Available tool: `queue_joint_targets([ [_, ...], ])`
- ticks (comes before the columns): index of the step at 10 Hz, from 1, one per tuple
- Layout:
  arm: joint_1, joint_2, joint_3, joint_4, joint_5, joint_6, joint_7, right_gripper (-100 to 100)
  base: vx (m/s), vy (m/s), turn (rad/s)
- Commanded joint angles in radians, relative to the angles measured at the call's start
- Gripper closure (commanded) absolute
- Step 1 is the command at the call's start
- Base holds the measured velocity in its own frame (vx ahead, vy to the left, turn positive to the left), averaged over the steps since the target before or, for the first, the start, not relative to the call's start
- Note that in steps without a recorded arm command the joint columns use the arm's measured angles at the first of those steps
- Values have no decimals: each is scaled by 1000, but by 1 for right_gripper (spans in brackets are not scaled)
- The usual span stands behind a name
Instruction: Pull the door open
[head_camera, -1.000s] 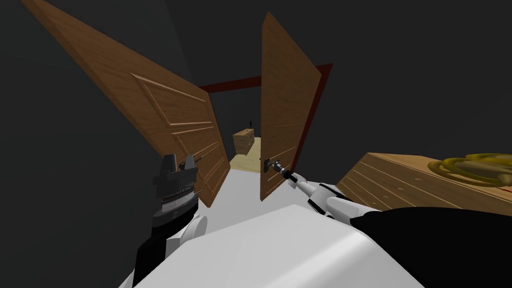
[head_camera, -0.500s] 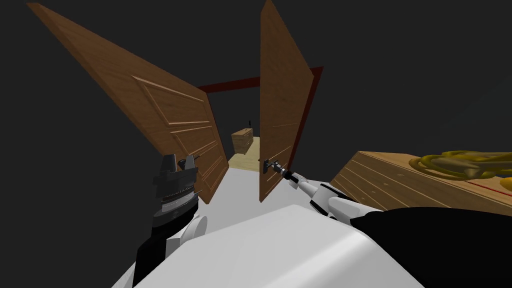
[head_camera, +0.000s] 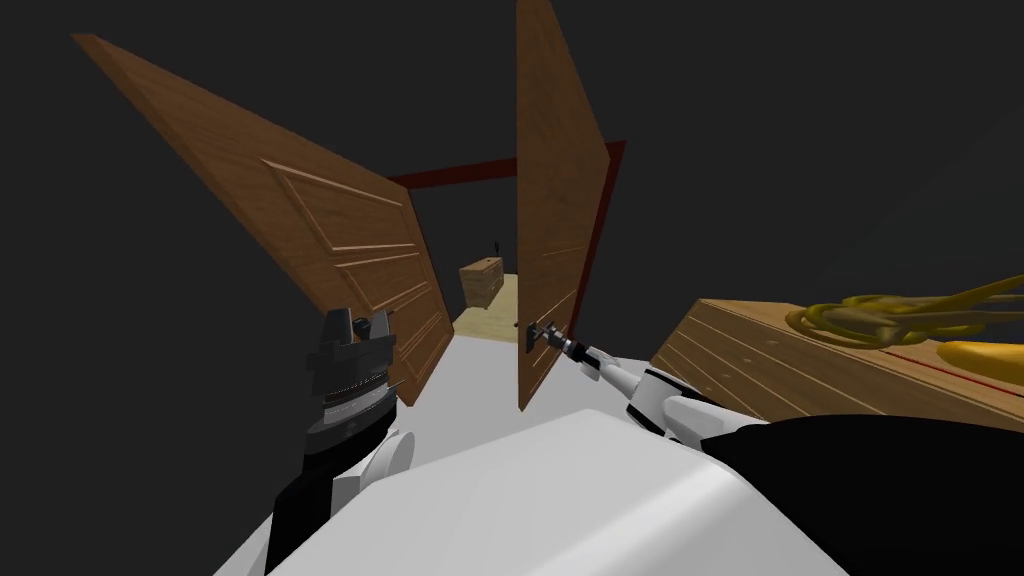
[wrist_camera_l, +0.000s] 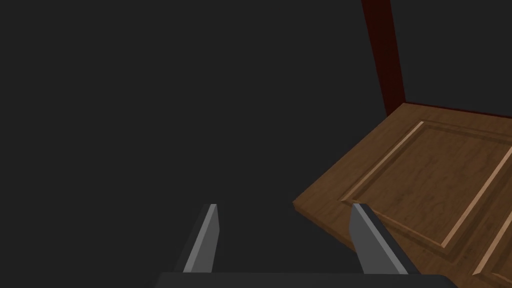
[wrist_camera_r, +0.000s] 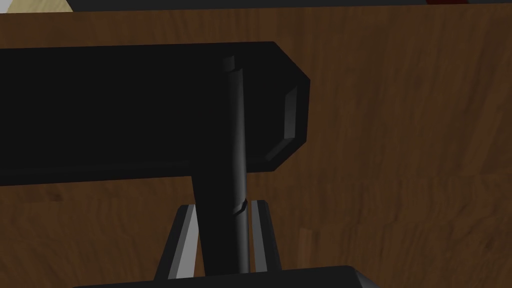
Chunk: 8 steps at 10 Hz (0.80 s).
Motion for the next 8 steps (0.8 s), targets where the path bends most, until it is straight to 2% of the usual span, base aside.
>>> queue_joint_targets([
  [1,3,-15,21,-10,11,-31,-20,100,-48,-139,-12],
  [2,5,-7,13,-11,6,-12,-10,100,-23,-65,17],
  [3,2,-8,15,4,9,-29,-13,100,-121,-98,214],
  [8,-12,-14,8,54,9,-65,-19,100,-163,-168,202],
])
